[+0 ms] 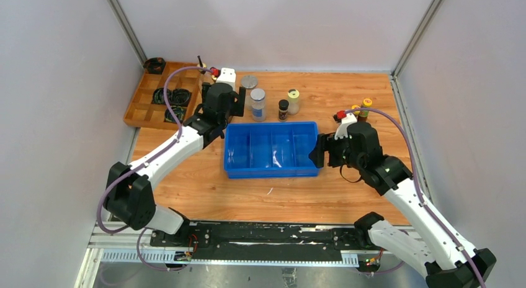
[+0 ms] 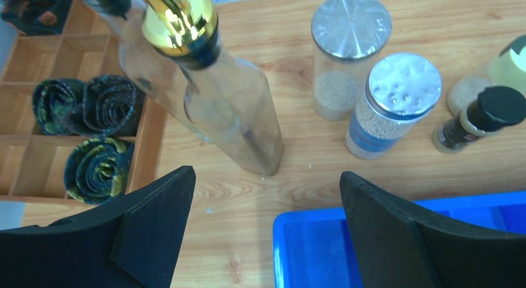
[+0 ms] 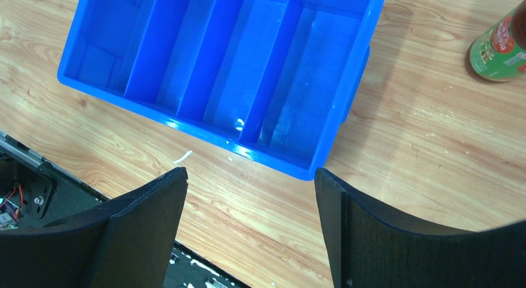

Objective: Organize the condiment bottles
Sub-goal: Pick up the bottle from the center of the board.

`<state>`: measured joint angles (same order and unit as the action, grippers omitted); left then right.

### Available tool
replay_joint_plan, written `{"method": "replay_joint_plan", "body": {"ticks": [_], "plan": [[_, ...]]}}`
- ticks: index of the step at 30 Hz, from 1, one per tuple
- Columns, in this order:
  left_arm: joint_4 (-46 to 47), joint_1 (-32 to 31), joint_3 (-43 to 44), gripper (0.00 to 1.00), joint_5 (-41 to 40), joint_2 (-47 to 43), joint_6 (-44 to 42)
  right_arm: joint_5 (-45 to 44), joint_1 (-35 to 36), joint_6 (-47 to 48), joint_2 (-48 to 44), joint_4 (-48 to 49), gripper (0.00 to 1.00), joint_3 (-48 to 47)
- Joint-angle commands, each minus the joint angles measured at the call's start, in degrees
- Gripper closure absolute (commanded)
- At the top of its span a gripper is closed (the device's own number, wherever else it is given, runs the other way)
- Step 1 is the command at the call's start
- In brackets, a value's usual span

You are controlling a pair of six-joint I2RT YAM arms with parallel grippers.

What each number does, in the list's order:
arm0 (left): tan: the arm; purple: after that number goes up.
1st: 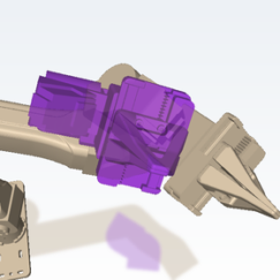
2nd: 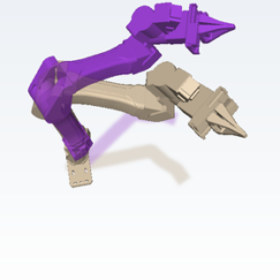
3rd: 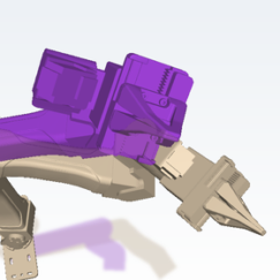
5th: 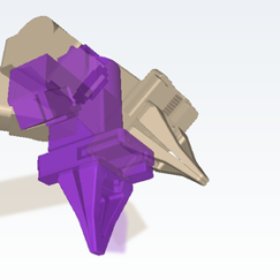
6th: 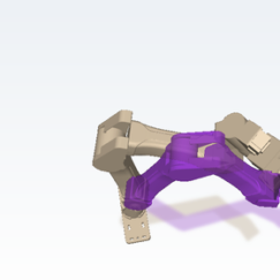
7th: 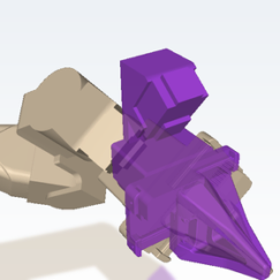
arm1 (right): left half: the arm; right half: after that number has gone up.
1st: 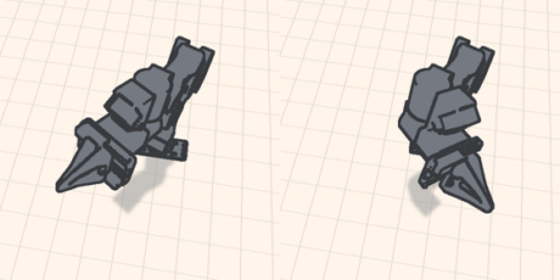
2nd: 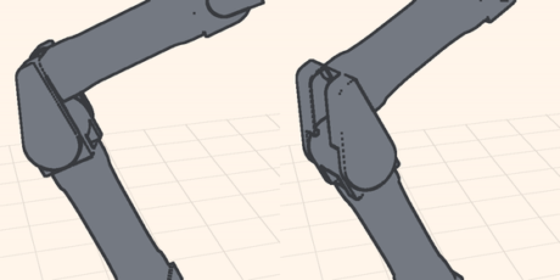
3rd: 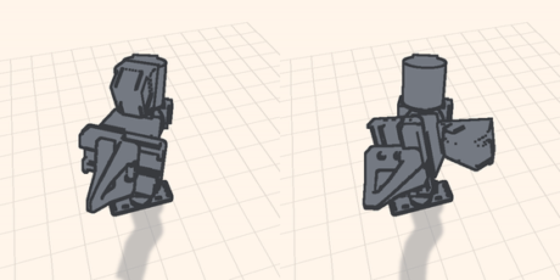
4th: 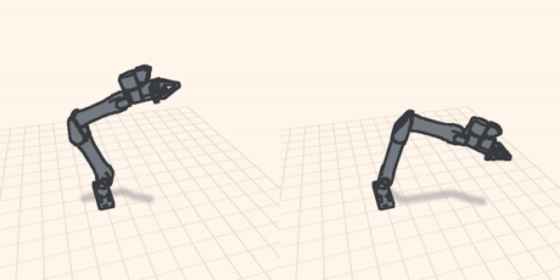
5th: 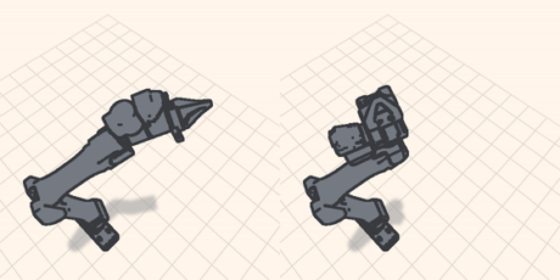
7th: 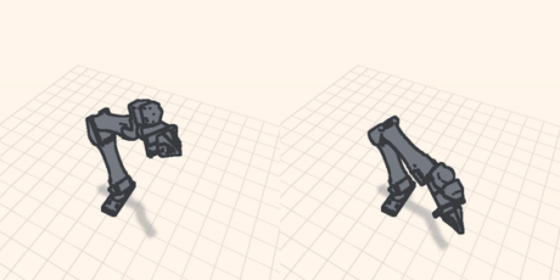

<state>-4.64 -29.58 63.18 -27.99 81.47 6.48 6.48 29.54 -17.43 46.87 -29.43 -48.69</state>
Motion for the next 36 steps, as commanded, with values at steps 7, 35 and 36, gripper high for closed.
{"method": "replay_joint_plan", "body": {"ticks": [7,35,36], "plan": [[8.21,1.84,5.22,0.08,-4.91,3.26,-3.93,-1.07,0.77,1.61,-0.08,-3.79,0.19,-1.32],[12.07,8.97,12.45,0.17,4.97,17.09,-2.61,-1.79,0.77,4.52,7.28,-4.58,0.19,-2.89],[12.27,9.01,12.55,0.19,5.30,17.22,-2.54,-1.82,0.78,4.63,7.30,-4.50,0.19,-2.72]]}}
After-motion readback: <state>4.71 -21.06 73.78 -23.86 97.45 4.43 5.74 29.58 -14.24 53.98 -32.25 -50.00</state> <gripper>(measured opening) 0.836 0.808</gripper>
